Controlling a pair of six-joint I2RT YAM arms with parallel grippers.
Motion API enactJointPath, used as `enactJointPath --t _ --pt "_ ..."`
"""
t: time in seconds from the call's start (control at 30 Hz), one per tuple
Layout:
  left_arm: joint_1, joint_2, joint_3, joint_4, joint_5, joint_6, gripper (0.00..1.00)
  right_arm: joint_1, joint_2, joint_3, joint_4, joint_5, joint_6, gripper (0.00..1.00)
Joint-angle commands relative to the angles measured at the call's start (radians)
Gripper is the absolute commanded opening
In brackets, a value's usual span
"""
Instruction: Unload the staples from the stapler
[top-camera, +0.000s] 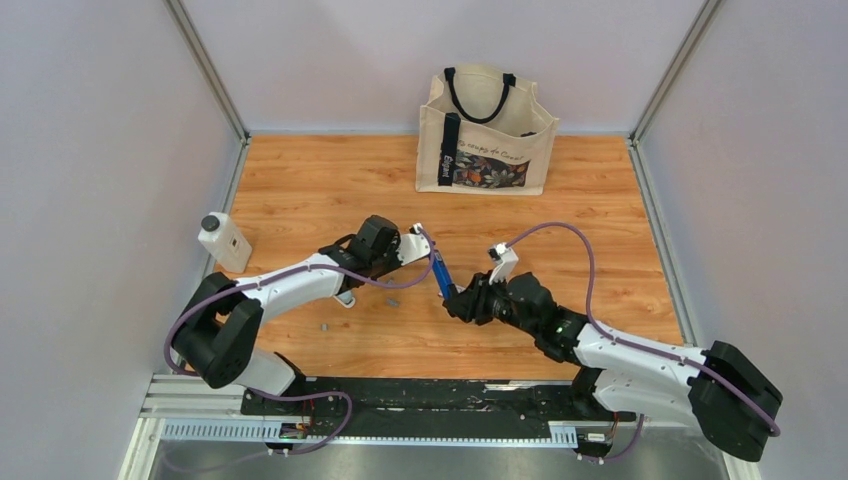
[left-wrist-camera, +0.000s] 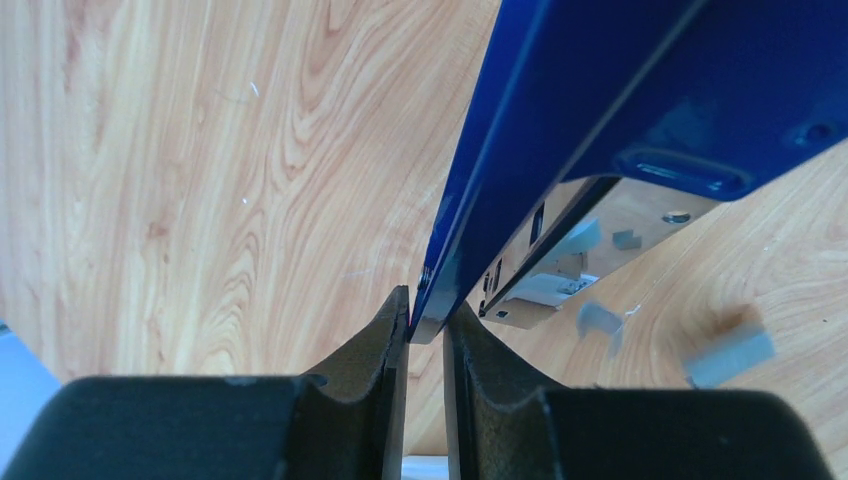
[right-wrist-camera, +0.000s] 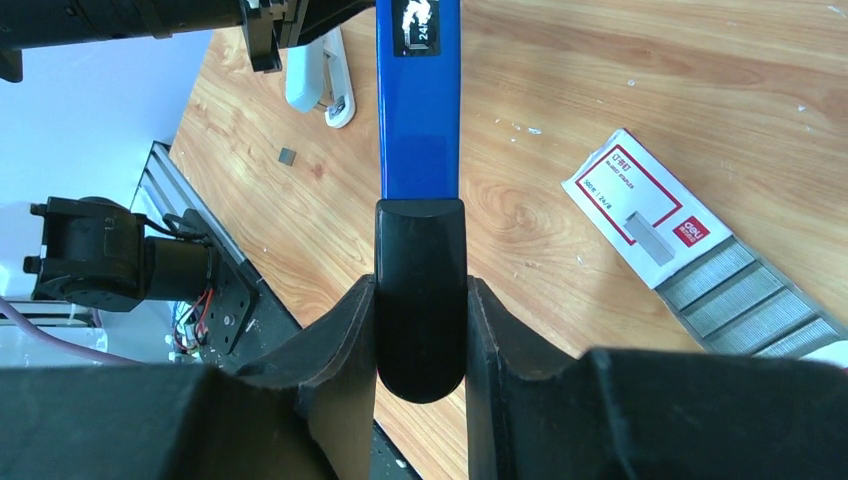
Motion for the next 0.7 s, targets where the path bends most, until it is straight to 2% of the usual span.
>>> enactJointPath --t 0.0,0.23,0.33,0.37,0.43,0.53,0.57,0.67 --pt "-0.011 0.003 0.055 0.107 -0.112 0.038 0.2 0.01 -0.039 -0.036 -0.023 0.01 -0.041 0.0" --pt "-0.017 0.017 0.079 0.055 -0.066 0.012 0.22 0.01 -0.041 0.014 -0.037 0.033 -0.049 0.0" --pt "-0.017 -0.009 0.128 -0.037 -0.019 -0.022 0.29 0.008 -0.024 0.092 -0.09 0.089 -0.081 0.0" --pt "-0.015 -0.023 0.153 -0.061 0.029 -0.04 0.36 0.01 -0.01 0.149 -0.112 0.113 -0.091 0.0" --pt "-0.005 -0.075 0.173 -0.13 0.087 -0.065 0.41 0.007 0.005 0.198 -0.161 0.136 -0.134 0.0" --pt "0.034 -0.134 0.214 -0.202 0.233 -0.135 0.43 -0.009 0.038 0.31 -0.204 0.162 -0.176 0.0" --pt "0.045 -0.144 0.24 -0.225 0.324 -0.154 0.44 -0.024 0.061 0.338 -0.212 0.161 -0.196 0.0" --pt "0.06 -0.181 0.266 -0.298 0.42 -0.163 0.45 -0.047 0.102 0.445 -0.233 0.17 -0.237 0.0"
